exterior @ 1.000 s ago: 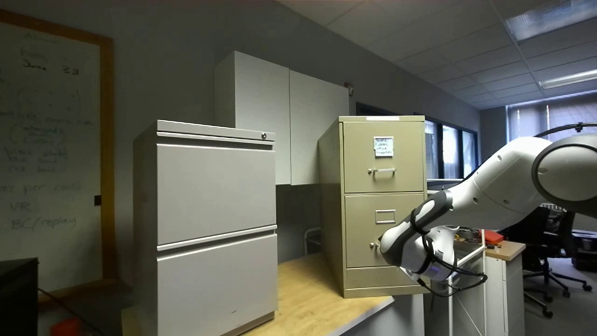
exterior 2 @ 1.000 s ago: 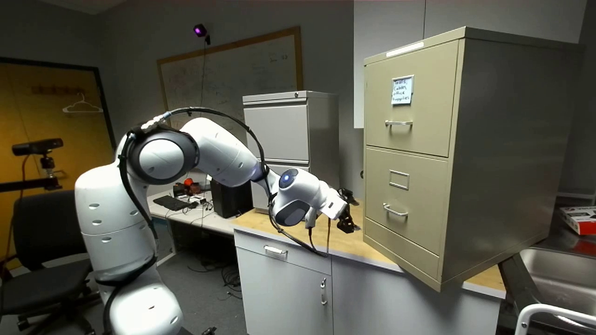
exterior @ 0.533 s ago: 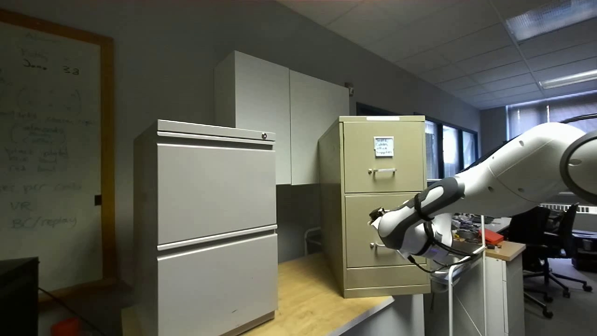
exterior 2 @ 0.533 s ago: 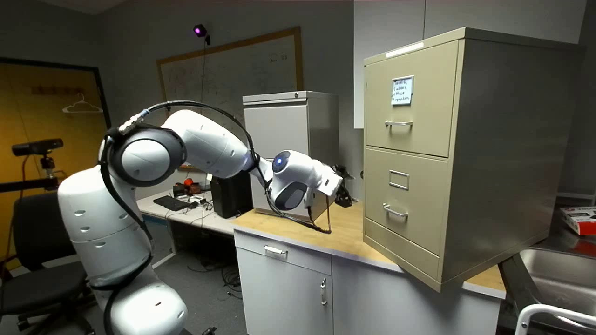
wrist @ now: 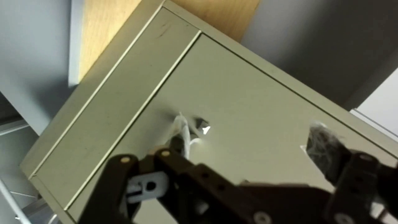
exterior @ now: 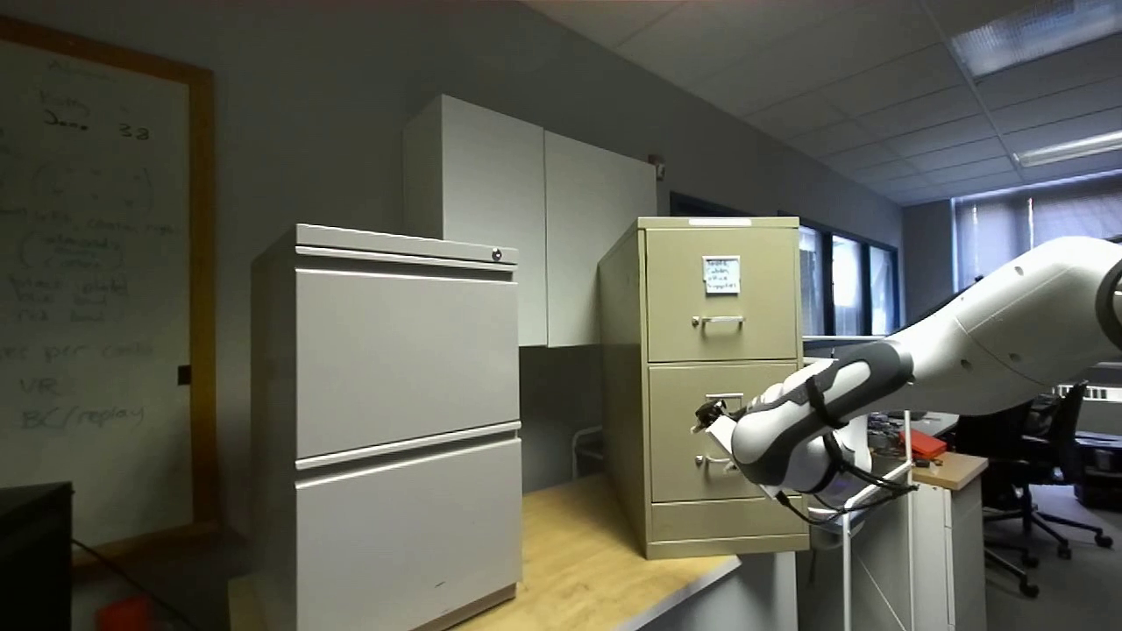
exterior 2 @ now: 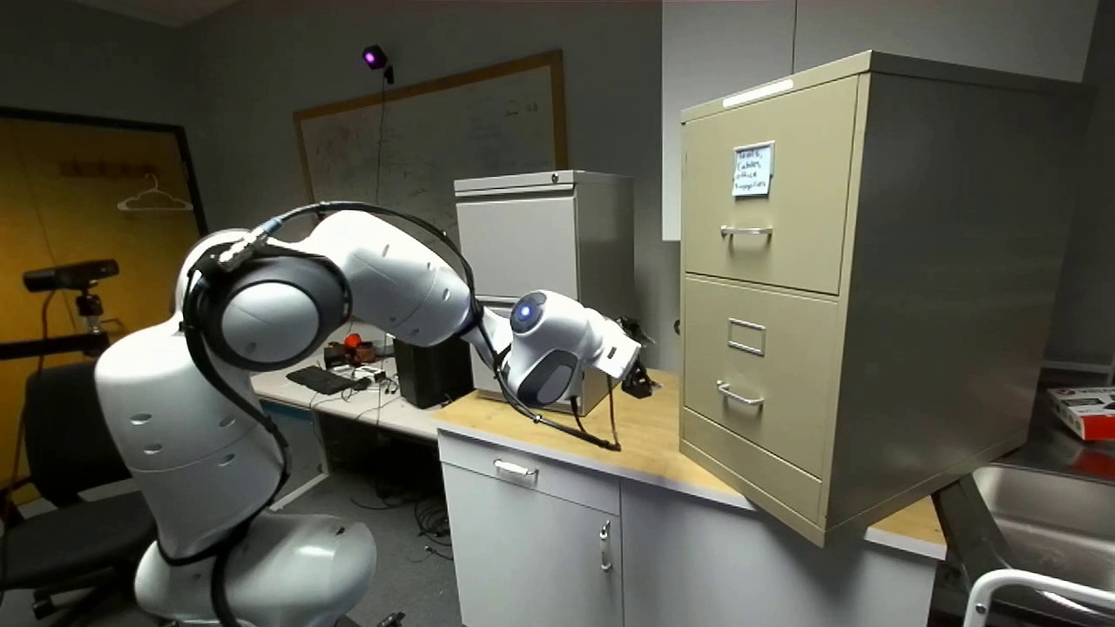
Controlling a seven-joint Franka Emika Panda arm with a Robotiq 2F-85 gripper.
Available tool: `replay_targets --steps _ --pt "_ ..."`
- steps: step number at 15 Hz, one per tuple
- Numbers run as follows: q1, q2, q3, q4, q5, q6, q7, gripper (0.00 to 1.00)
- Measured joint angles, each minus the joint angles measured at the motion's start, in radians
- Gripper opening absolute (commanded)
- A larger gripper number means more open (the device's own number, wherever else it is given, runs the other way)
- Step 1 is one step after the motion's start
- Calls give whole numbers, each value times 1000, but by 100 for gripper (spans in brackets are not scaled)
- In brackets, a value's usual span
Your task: Open the bottom drawer of the left cabinet
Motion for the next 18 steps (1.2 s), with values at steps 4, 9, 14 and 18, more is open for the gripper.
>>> replay_targets --steps 4,9,14,18 --pt "225 -35 -325 -51 -31 0 -1 100" --pt "474 -107 -709 -49 -51 33 -10 100" --pt "719 -236 -989 6 -86 116 -26 100" --pt "782 -341 -1023 153 -73 107 -89 100"
